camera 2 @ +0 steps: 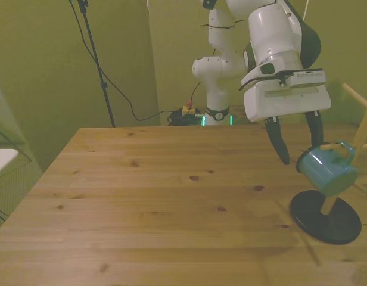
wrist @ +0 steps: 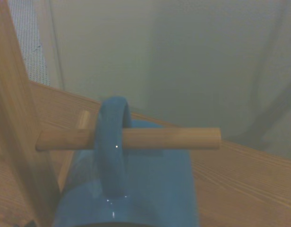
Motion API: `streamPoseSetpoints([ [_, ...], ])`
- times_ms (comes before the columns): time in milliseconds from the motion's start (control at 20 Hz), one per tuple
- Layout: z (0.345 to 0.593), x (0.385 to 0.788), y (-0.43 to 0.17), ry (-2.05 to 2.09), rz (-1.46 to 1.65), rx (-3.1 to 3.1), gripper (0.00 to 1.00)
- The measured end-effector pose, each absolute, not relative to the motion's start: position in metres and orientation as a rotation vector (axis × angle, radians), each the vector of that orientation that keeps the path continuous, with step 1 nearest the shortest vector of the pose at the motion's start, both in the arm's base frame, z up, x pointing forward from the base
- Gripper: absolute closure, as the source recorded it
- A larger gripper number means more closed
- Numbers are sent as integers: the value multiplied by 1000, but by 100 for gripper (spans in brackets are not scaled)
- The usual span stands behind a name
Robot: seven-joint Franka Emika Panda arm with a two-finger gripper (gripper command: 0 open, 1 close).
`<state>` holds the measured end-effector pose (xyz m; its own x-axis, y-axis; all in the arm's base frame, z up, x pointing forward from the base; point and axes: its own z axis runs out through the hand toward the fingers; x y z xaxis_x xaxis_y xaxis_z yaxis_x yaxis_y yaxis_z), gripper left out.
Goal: Unload the mug
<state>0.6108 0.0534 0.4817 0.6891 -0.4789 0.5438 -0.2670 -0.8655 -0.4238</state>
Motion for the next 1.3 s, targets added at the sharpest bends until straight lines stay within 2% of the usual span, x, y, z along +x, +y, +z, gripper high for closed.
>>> streamPoseSetpoints([
  [450, 467, 629, 63, 393, -960, -2534, 0],
  [700, 465, 638, 48, 295, -1033, -2476, 0],
  [750, 463, 639, 44, 286, -1037, -2472, 100],
  [1300, 448, 642, 41, 131, -944, -2480, 100],
])
